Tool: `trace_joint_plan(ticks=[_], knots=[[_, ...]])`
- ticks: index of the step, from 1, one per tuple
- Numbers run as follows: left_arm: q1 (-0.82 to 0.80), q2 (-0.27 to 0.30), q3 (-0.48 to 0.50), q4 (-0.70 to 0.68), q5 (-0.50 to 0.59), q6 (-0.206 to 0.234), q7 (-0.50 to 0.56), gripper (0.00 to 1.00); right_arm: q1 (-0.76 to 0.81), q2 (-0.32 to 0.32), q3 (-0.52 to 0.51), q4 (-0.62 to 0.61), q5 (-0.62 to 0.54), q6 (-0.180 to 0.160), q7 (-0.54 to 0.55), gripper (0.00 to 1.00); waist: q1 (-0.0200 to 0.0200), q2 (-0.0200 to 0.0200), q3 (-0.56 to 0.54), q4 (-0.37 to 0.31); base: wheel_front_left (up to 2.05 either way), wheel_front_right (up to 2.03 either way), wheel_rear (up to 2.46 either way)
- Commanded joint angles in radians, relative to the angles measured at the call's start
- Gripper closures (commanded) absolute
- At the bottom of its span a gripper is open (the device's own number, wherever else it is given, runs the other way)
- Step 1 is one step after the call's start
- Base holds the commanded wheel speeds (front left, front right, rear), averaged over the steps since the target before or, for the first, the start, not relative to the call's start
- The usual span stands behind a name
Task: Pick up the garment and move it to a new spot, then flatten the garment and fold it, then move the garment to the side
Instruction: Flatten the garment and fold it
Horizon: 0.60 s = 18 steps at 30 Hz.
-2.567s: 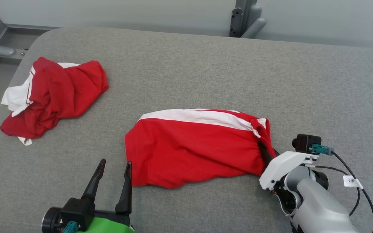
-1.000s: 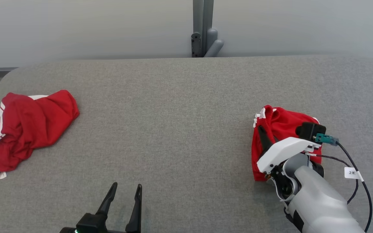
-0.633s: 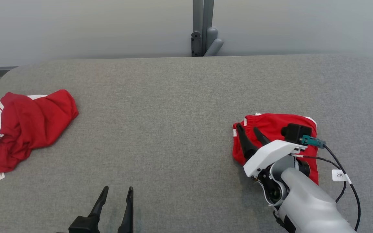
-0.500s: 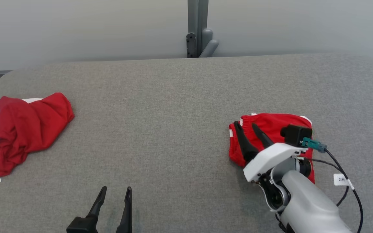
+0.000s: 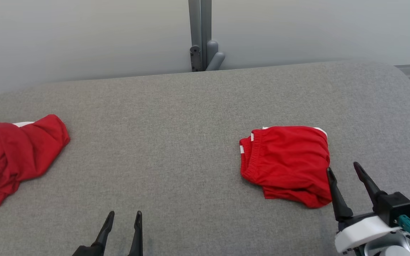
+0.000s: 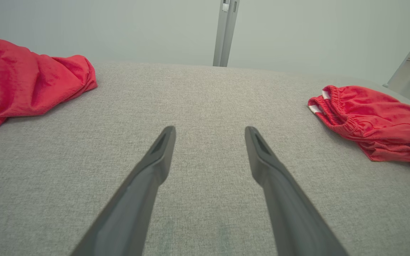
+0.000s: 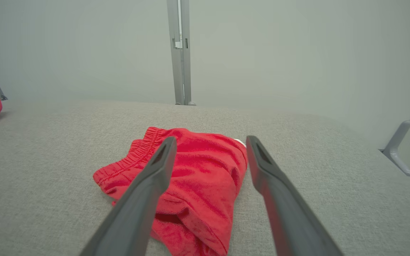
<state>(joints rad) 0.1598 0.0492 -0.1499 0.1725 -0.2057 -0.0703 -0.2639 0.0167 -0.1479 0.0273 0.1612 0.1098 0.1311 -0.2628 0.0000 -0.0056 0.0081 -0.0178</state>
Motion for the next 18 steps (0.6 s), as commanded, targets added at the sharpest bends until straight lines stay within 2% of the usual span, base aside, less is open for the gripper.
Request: trace_joint_plan(ticks=[1,9,18], knots=[[0.010,0.003,0.001,0.000,-0.007,0.005,0.000,0.00,0.012,-0.001,-0.014,-0.016,-0.009,-0.001,-0.003,0.00,0.0000,0.0056,-0.002,-0.001,0.00,0.00,0.00],[0.015,0.003,0.006,-0.001,0.002,0.000,0.000,0.00,0.128,0.045,-0.151,-0.108,-0.057,-0.001,-0.003,0.00,0.0000,0.0056,-0.011,-0.008,0.00,0.00,0.00],[0.023,0.003,-0.003,0.009,-0.018,0.001,0.000,0.00,0.203,0.075,-0.233,-0.037,-0.082,-0.001,-0.003,0.00,0.0000,0.0056,-0.042,0.001,0.00,0.00,0.00]])
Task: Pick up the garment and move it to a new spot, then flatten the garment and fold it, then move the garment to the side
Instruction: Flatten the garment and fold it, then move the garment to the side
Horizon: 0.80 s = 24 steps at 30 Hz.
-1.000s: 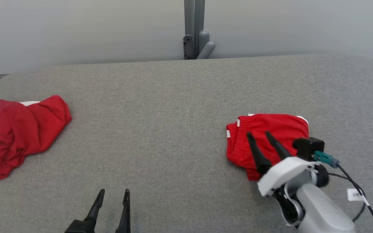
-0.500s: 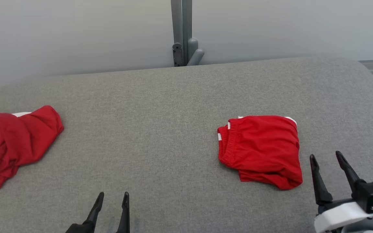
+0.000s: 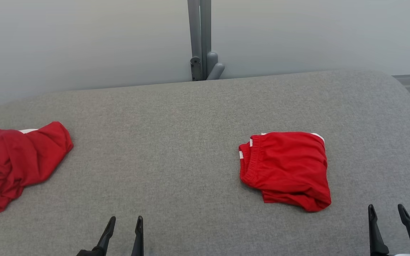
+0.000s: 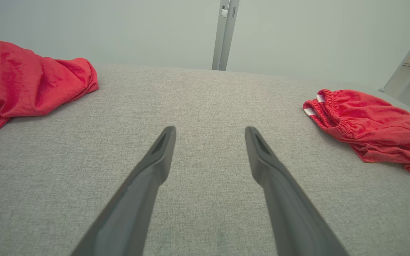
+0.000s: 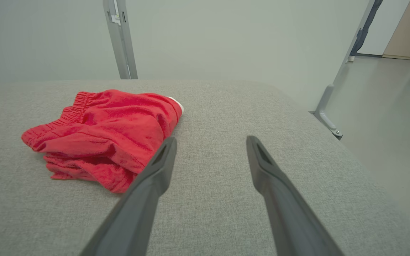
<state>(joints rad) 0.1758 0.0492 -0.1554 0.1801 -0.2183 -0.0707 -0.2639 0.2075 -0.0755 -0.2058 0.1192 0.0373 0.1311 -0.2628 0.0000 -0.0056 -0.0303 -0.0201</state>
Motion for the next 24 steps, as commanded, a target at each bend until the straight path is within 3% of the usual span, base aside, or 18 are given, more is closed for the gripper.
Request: trace_joint_plan(ticks=[1,24], knots=[[0.007,0.003,0.002,0.001,-0.006,0.003,0.000,0.00,0.013,0.006,-0.002,0.012,-0.008,-0.001,-0.003,0.00,0.0000,0.0056,-0.005,0.004,0.00,0.00,0.00],[0.019,0.003,0.010,0.027,-0.005,0.004,0.000,0.00,-0.028,-0.001,0.024,-0.006,-0.010,-0.001,-0.003,0.00,0.0000,0.0056,-0.017,0.029,0.00,0.00,0.00]])
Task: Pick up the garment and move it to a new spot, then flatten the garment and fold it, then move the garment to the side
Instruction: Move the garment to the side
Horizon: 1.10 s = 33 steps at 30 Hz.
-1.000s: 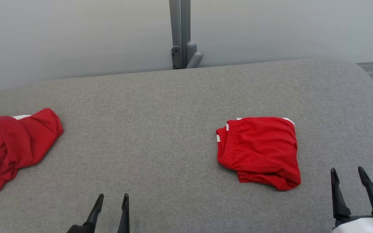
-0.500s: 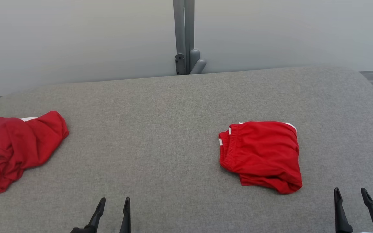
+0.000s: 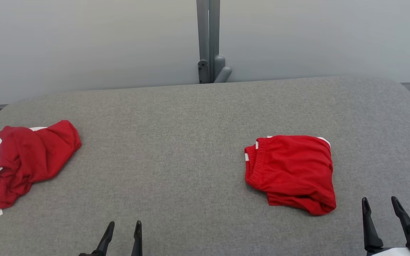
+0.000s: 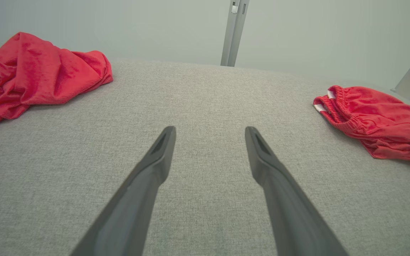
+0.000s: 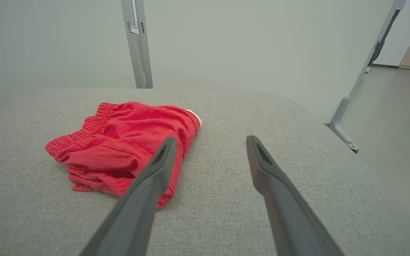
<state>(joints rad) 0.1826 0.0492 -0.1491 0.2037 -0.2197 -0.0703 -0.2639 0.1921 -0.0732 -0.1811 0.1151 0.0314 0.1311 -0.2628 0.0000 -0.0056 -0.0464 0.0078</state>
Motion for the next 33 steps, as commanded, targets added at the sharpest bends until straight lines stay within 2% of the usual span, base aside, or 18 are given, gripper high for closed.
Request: trace_joint_plan(ticks=[1,12,18,21,23,25,30,33], knots=[[0.013,0.003,0.004,0.003,-0.005,0.003,0.000,0.00,-0.013,-0.004,0.002,-0.004,-0.004,-0.001,-0.003,0.00,0.0000,0.0056,-0.002,0.003,0.00,0.00,0.00],[0.019,0.003,0.004,0.001,-0.005,0.008,0.000,0.00,-0.029,-0.008,0.013,-0.006,0.002,-0.001,-0.003,0.00,0.0000,0.0056,-0.012,0.020,0.00,0.00,0.00],[0.021,0.003,0.002,-0.002,-0.010,0.013,0.000,0.00,-0.089,0.010,-0.014,0.043,0.119,-0.001,-0.003,0.00,0.0000,0.0056,-0.015,0.025,0.00,0.00,0.00],[0.029,0.003,-0.006,0.000,-0.018,0.019,0.000,0.00,-0.184,-0.013,0.044,0.198,0.231,-0.001,0.026,0.00,0.0000,0.0056,-0.020,0.022,0.00,0.00,0.00],[0.034,0.003,-0.011,0.002,-0.023,0.020,0.000,0.00,-0.250,-0.032,0.074,0.270,0.298,-0.001,0.107,0.00,0.0000,0.0056,-0.023,0.018,0.00,0.00,0.00],[0.035,0.003,-0.019,0.002,-0.027,0.022,0.000,0.00,-0.313,-0.033,0.059,0.344,0.348,-0.001,0.196,0.00,0.0000,0.0056,-0.021,0.015,0.00,0.00,0.00],[0.011,0.003,-0.034,0.007,-0.035,0.025,0.000,0.00,-0.463,-0.010,0.042,0.510,0.385,0.000,0.356,0.00,0.0000,0.0056,-0.012,0.024,0.00,0.00,0.00],[-0.004,0.003,-0.048,0.010,-0.041,0.026,0.000,0.00,-0.522,-0.003,0.011,0.617,0.364,0.000,0.387,0.00,0.0000,0.0056,-0.003,0.039,0.00,0.00,0.00]])
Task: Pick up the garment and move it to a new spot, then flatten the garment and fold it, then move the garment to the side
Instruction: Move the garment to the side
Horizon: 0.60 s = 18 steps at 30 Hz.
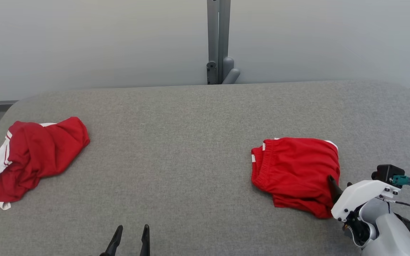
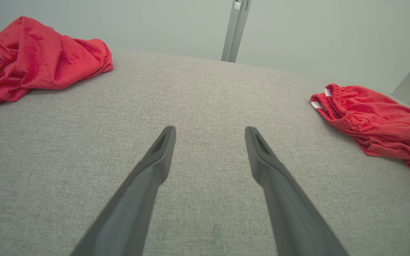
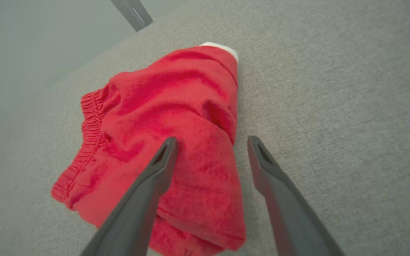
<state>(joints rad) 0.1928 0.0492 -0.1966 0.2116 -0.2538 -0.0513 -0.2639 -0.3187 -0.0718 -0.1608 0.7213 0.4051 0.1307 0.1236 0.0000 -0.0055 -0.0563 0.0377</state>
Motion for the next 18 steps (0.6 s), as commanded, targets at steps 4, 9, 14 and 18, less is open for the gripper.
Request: trace_joint_plan(ticks=[4,9,14,18], knots=[[-0.021,0.003,-0.009,0.003,-0.024,0.010,0.000,0.00,-0.063,0.005,-0.063,0.113,-0.038,0.000,-0.022,0.00,0.0000,0.0055,0.016,0.025,0.00,0.00,0.00],[-0.025,0.003,-0.015,-0.002,-0.027,0.016,0.000,0.00,-0.144,0.015,-0.140,0.260,-0.028,0.000,-0.051,0.00,0.0000,0.0055,0.035,0.039,0.00,0.00,0.00],[-0.043,0.003,-0.020,0.005,-0.017,0.007,0.000,0.00,-0.204,0.022,-0.160,0.401,0.089,0.000,-0.022,0.00,0.0000,0.0055,0.061,0.050,0.00,0.00,0.00],[-0.067,0.003,-0.014,-0.007,-0.015,0.003,0.000,0.00,-0.250,0.025,-0.139,0.421,0.248,0.000,0.021,1.00,0.0000,0.0055,0.099,0.038,0.00,0.00,0.00]])
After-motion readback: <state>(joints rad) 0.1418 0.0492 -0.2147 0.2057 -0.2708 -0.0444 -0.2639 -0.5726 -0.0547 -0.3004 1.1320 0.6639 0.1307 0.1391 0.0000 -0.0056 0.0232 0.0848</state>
